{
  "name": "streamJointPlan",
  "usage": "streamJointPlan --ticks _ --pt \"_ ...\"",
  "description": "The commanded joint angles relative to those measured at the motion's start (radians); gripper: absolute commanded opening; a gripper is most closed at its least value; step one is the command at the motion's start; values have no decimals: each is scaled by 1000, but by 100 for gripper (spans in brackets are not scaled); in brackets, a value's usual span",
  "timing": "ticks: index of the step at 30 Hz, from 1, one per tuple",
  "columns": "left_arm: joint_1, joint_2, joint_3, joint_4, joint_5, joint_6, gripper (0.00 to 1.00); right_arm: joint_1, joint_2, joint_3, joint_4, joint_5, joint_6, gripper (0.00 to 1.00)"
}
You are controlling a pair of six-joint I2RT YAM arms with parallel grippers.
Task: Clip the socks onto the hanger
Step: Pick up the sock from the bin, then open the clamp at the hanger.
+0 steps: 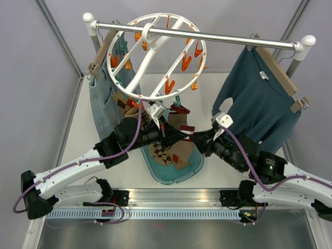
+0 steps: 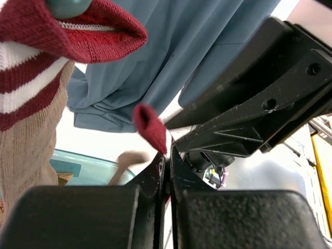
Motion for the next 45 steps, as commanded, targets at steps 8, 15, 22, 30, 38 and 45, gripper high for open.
streamJointPlan --ticks 8,15,22,30,38,45 --pt "0 -46 32 60 20 2 2 7 28 176 -103 331 -7 59" --pt "-7 -103 -6 60 -15 20 2 7 209 362 -57 452 -109 61" --pt "-5 -177 -13 2 -180 38 2 2 258 364 124 340 -347 67" --pt "-5 -235 17 -111 -360 52 2 -33 226 373 155 60 -415 69" --pt "-4 -246 29 -136 -441 58 2 -61 214 358 158 -85 -468 69" --pt "-4 -255 61 -161 -582 75 2 -109 208 382 101 -132 -470 70"
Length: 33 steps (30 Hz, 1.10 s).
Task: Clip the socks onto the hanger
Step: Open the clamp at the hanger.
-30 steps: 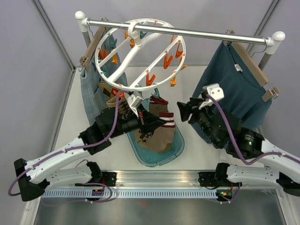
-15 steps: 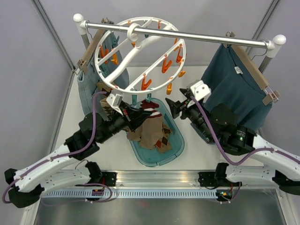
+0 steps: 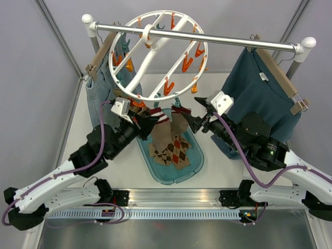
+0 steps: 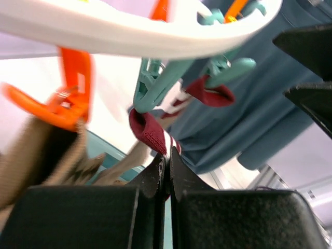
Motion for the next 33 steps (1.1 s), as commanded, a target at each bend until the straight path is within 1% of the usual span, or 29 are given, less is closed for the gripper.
streamJointPlan --ticks 1,5,13,14,19,23,26,33 --pt "1 -21 55 -3 -123 48 2 -14 -16 32 -17 -46 -17 69" --pt "1 -27 60 12 -244 67 2 -18 -40 16 -23 -53 -14 69" --pt "3 -44 86 37 -388 134 2 -27 -71 -12 -32 -65 -12 70" --pt "1 -42 89 38 -421 140 2 -29 -70 -11 -37 -83 -12 70" --pt "1 -46 104 54 -478 182 2 -41 -57 5 -41 -137 -17 70" --pt "3 -38 109 60 -569 211 2 -56 -31 22 -55 -181 -23 70" --pt "1 -44 103 71 -599 223 2 -76 -8 31 -51 -212 -29 70" --pt "3 -42 107 87 -610 253 2 -141 39 68 -29 -301 -31 70"
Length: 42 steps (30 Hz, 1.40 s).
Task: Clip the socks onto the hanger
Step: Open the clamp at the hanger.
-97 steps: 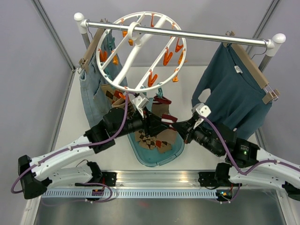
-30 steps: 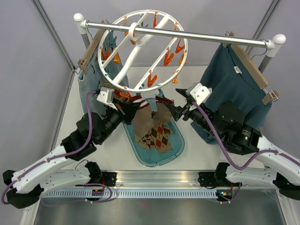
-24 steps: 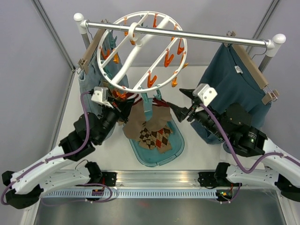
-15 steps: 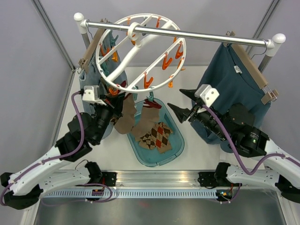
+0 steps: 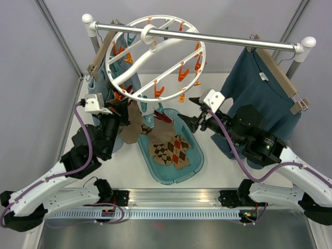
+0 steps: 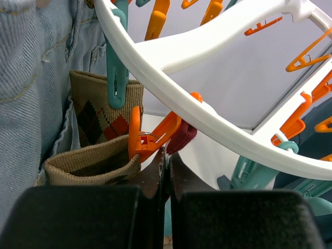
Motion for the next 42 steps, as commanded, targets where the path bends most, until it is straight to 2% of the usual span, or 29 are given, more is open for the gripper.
streamJointPlan --ticks 1,18,26,32,42 --pt "4 -5 36 46 -42 55 2 -29 24 66 30 -69 -18 70" --pt "9 13 62 47 -25 96 2 -174 101 96 113 -263 -7 67" --pt "12 11 65 46 -17 102 2 -195 110 80 174 -360 22 65" --pt "13 1 63 47 -17 102 2 -198 101 37 260 -414 64 57" --pt "13 -9 57 36 -14 95 2 -197 98 -28 374 -448 148 31"
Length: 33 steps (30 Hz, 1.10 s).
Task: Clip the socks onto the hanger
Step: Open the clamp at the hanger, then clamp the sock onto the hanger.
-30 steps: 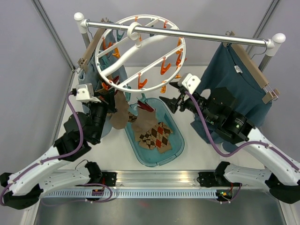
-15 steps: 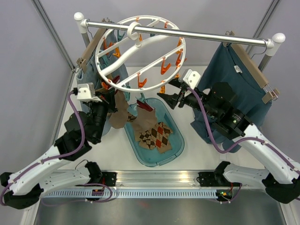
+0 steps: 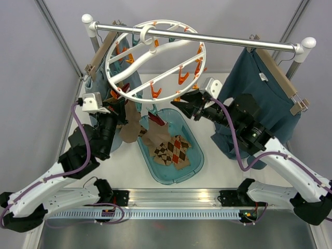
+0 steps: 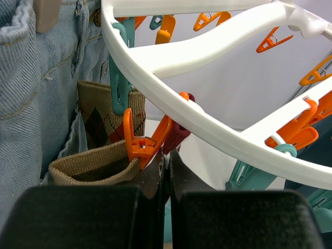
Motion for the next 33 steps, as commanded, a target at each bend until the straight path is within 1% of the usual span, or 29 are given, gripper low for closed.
streamJointPlan --ticks 1,4,5,8,9,11,12,14,15,19,20,21,23,26,29,32,33 --pt "5 -8 36 29 -3 23 2 -3 -14 -22 116 -43 49 29" --pt "6 -8 36 23 8 14 2 -3 -20 -31 130 -33 71 24" --pt "5 -10 36 19 14 10 2 -1 -23 -34 135 -25 77 20" --pt "6 -22 33 -18 84 -8 2 -3 -25 -29 138 -14 114 16" --pt "5 -33 36 -50 156 -19 2 -3 -25 -28 133 -13 132 13" --pt "5 -42 42 -95 244 -29 2 -3 -28 -22 125 -4 141 9" --pt "6 -48 44 -116 329 -40 2 -1 -28 -23 125 9 141 8" --pt "6 -76 45 -182 406 -52 2 -1 -31 -23 118 20 177 6" --pt "5 -88 42 -208 472 -62 2 -3 -32 -22 112 23 184 4" --pt "5 -180 35 -306 612 -79 2 0 -39 -19 95 24 206 2" --pt "6 -197 35 -317 640 -80 2 -1 -42 -17 90 20 206 1" --pt "5 -209 39 -326 704 -80 2 -1 -40 -14 79 21 209 0" --pt "6 -243 50 -365 746 -83 2 -1 -39 -3 67 23 213 0" --pt "5 -269 64 -391 850 -69 2 0 -40 10 53 23 224 0" --pt "6 -243 68 -374 1044 -46 2 2 -40 21 46 16 241 0" --pt "6 -200 53 -308 1121 -51 2 6 -33 35 36 7 253 0" --pt "5 -168 47 -285 1119 -55 2 9 -31 38 32 7 259 0"
